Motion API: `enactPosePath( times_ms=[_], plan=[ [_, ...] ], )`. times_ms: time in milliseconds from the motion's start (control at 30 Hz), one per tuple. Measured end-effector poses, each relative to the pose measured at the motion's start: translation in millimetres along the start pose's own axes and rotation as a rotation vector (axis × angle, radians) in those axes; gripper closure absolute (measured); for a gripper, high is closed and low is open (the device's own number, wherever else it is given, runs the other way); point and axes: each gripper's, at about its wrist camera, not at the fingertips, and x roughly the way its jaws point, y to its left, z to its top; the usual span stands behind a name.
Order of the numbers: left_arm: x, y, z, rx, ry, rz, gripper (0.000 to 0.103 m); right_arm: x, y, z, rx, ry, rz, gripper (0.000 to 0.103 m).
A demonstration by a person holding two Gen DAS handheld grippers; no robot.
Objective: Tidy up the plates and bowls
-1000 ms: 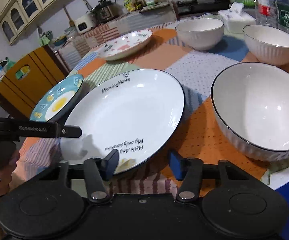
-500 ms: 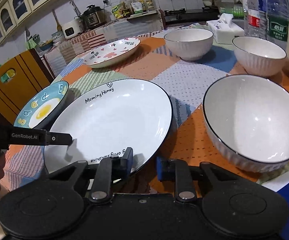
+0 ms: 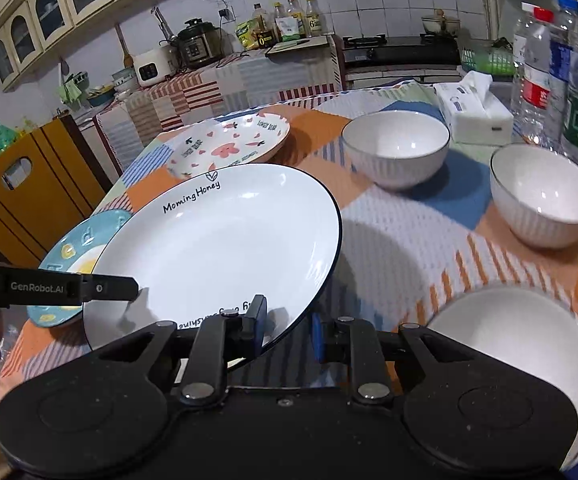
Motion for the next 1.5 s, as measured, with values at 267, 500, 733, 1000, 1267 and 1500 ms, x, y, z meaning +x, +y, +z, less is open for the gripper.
enactPosePath(
  times_ms=[267, 500, 733, 1000, 1267, 1500],
  plan=[
    [28.2, -3.5, 9.6, -0.010, 0.036, -0.031, 0.079, 22.5, -12.8, 21.3, -0.024, 0.072, -0.042, 0.076],
    [44.2, -1.8, 15.2, -0.007, 0.061, -0.039, 0.079, 39.5, -20.2, 27.7, -0.022, 0.121, -0.070, 0.076],
    [53.2, -7.1, 17.9, -0.003, 0.129, -0.044, 0.079, 48.5, -14.1, 35.5, -0.064, 0.190, -0.144, 0.076],
    [56.1, -10.8, 22.5, -0.026, 0.196, -0.020, 0.079, 65.0, -2.9, 41.2, -0.134, 0.269, -0.266, 0.068],
    [23.7, -10.6, 30.8, -0.011, 0.204, -0.015, 0.079, 38.2, 5.8, 57.5, -0.176, 0.189, -0.280, 0.056],
    [-10.2, -1.2, 30.0, -0.016, 0.207, -0.024, 0.079, 6.8, 23.7, 66.9, -0.168, 0.149, -0.197, 0.047]
  ],
)
